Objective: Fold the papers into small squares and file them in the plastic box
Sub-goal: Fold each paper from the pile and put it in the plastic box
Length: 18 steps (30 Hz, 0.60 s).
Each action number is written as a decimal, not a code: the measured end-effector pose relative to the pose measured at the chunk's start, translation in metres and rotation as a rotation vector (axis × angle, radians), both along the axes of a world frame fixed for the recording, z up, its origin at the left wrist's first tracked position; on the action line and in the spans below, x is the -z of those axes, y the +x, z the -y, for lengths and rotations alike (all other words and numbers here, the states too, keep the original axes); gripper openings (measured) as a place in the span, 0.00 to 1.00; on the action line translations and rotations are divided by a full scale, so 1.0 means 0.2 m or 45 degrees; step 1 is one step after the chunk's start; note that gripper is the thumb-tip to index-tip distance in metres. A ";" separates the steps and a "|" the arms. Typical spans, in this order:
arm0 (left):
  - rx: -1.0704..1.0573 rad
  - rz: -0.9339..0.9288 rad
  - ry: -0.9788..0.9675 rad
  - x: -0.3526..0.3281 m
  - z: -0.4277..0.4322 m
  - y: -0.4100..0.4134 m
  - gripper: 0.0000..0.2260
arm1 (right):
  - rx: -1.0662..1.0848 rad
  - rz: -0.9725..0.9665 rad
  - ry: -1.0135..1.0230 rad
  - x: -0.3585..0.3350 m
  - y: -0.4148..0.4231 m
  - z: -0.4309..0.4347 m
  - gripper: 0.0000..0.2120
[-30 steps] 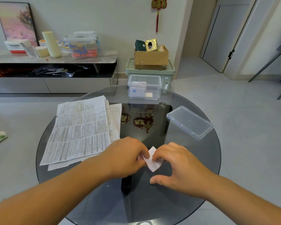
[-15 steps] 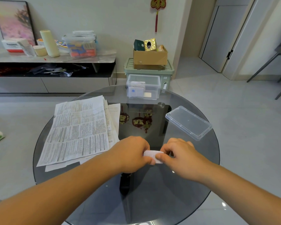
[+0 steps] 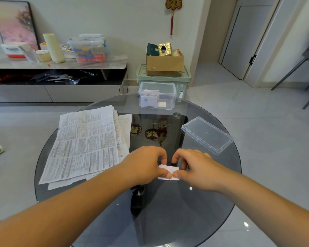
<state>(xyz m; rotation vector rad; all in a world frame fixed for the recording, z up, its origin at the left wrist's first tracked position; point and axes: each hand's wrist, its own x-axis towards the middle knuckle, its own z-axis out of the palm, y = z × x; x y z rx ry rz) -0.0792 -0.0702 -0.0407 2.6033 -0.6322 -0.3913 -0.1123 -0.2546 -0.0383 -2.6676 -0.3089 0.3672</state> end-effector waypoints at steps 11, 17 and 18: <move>-0.022 0.019 -0.142 0.00 0.01 -0.02 0.13 | 0.020 -0.025 0.242 0.02 0.01 0.02 0.10; -0.001 0.068 -0.220 -0.01 -0.03 -0.02 0.14 | 0.079 0.041 0.436 0.05 0.00 0.02 0.12; 0.004 0.082 -0.229 -0.02 -0.04 -0.01 0.13 | 0.092 0.089 0.440 0.04 0.01 0.02 0.10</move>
